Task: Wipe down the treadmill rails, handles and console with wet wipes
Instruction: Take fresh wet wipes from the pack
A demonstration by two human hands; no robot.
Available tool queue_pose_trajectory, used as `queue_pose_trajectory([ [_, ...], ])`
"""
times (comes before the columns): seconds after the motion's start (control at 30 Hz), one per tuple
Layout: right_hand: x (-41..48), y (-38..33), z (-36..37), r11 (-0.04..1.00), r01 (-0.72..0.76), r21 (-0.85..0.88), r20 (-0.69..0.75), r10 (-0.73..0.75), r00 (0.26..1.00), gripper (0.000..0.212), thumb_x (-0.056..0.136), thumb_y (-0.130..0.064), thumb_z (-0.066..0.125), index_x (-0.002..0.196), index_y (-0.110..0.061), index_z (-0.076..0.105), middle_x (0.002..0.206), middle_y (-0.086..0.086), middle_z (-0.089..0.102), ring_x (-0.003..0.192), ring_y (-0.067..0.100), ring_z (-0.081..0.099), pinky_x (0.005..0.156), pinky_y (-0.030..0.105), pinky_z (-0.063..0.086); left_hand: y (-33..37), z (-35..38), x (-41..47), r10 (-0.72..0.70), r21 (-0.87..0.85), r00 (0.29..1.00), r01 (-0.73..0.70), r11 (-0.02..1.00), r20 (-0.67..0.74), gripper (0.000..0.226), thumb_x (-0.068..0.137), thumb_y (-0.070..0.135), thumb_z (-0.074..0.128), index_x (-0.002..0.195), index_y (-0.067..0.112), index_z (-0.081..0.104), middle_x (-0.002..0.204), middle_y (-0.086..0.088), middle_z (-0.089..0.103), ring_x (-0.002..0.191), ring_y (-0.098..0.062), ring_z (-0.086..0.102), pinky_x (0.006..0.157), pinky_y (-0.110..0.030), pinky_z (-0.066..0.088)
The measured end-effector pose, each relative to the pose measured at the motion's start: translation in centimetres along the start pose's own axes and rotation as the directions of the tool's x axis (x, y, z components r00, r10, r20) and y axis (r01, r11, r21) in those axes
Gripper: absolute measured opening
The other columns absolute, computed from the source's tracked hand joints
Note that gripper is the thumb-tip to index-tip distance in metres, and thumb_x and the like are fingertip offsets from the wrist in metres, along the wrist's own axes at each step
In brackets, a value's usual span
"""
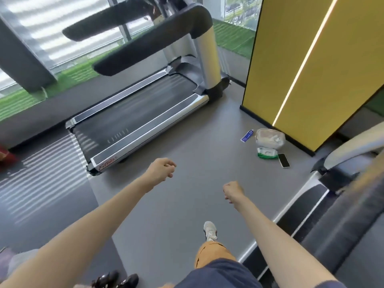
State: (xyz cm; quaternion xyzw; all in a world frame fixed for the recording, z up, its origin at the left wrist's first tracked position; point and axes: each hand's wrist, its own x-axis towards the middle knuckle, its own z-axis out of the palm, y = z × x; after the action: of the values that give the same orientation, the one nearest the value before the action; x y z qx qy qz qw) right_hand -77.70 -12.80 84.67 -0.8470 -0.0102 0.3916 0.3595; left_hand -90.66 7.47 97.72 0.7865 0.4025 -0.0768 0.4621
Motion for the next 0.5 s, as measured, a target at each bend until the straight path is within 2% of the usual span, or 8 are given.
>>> queue_pose_trajectory([
  [0.07,5.8,1.1,-0.6,0.998,-0.065,-0.025,-0.012,0.064,0.998,0.022,0.093,-0.004,0.042,0.107,0.002,0.057,0.102,0.018,0.06,0.091,0.03,0.06,0.065,0.031,0.038,1.4,1.5,5.6,0.061,0.049,0.998,-0.062,0.997,0.019,0.015,0.092,0.011,0.05,0.099,0.012,0.062,0.087,-0.003,0.061,0.078,-0.014,0.061,0.062,-0.022,0.043],
  [0.13,12.6,2.2,-1.4,0.995,-0.095,-0.035,-0.038,0.094,0.995,0.037,0.096,-0.008,0.041,0.131,0.005,0.046,0.125,0.022,0.056,0.113,0.034,0.057,0.074,0.031,0.038,2.9,4.0,12.4,0.138,0.103,0.988,-0.145,0.984,0.076,0.013,0.092,0.012,0.05,0.096,0.015,0.061,0.087,-0.003,0.06,0.077,-0.014,0.062,0.06,-0.022,0.043],
  [0.2,19.6,1.6,-3.1,0.998,-0.046,-0.032,-0.068,0.043,0.997,0.037,0.097,-0.01,0.041,0.131,0.002,0.047,0.126,0.024,0.054,0.118,0.035,0.055,0.073,0.03,0.039,4.8,6.7,19.6,0.213,0.113,0.972,-0.223,0.968,0.094,0.012,0.092,0.012,0.049,0.095,0.016,0.061,0.089,-0.004,0.06,0.076,-0.013,0.062,0.059,-0.022,0.044],
  [0.23,22.3,1.1,-4.0,0.999,-0.035,-0.014,-0.079,0.034,0.996,0.029,0.095,-0.009,0.042,0.121,-0.002,0.053,0.117,0.025,0.057,0.113,0.035,0.058,0.068,0.029,0.039,5.7,7.9,22.8,0.224,0.1,0.97,-0.233,0.967,0.096,0.012,0.092,0.012,0.049,0.095,0.016,0.06,0.091,-0.005,0.06,0.075,-0.013,0.063,0.058,-0.022,0.045],
  [0.3,25.9,0.0,-5.8,1.0,-0.015,0.008,-0.094,0.015,0.995,0.01,0.095,-0.009,0.043,0.1,-0.01,0.052,0.095,0.016,0.056,0.084,0.028,0.061,0.057,0.024,0.039,7.6,10.2,27.7,0.211,0.072,0.97,-0.221,0.973,0.122,0.012,0.092,0.012,0.048,0.094,0.016,0.059,0.092,-0.005,0.059,0.073,-0.012,0.062,0.058,-0.022,0.045],
  [0.37,27.2,-0.5,-7.2,0.996,-0.069,0.059,-0.1,0.074,0.992,0.007,0.095,-0.009,0.044,0.095,-0.011,0.05,0.08,0.007,0.053,0.062,0.018,0.051,0.054,0.024,0.041,9.4,11.6,30.2,0.172,0.065,0.965,-0.188,0.98,0.197,0.013,0.092,0.012,0.047,0.098,0.013,0.059,0.088,-0.003,0.059,0.075,-0.014,0.061,0.061,-0.023,0.044],
  [0.43,28.5,-1.0,-9.2,0.991,-0.103,0.084,-0.122,0.113,0.986,0.013,0.093,-0.006,0.046,0.101,-0.009,0.056,0.073,0.003,0.052,0.061,0.018,0.048,0.052,0.024,0.037,11.6,12.1,33.0,0.175,0.064,0.946,-0.199,0.978,0.272,0.015,0.094,0.013,0.046,0.101,0.011,0.059,0.089,-0.003,0.058,0.08,-0.016,0.06,0.063,-0.023,0.044],
  [0.5,30.6,-1.1,-11.4,0.987,-0.127,0.093,-0.181,0.143,0.973,0.034,0.089,-0.007,0.048,0.122,-0.008,0.055,0.085,0.005,0.053,0.074,0.022,0.049,0.051,0.021,0.031,13.7,12.3,36.1,0.181,0.071,0.93,-0.214,0.974,0.32,0.016,0.095,0.014,0.045,0.104,0.011,0.059,0.091,-0.004,0.058,0.081,-0.017,0.06,0.063,-0.023,0.043],
])
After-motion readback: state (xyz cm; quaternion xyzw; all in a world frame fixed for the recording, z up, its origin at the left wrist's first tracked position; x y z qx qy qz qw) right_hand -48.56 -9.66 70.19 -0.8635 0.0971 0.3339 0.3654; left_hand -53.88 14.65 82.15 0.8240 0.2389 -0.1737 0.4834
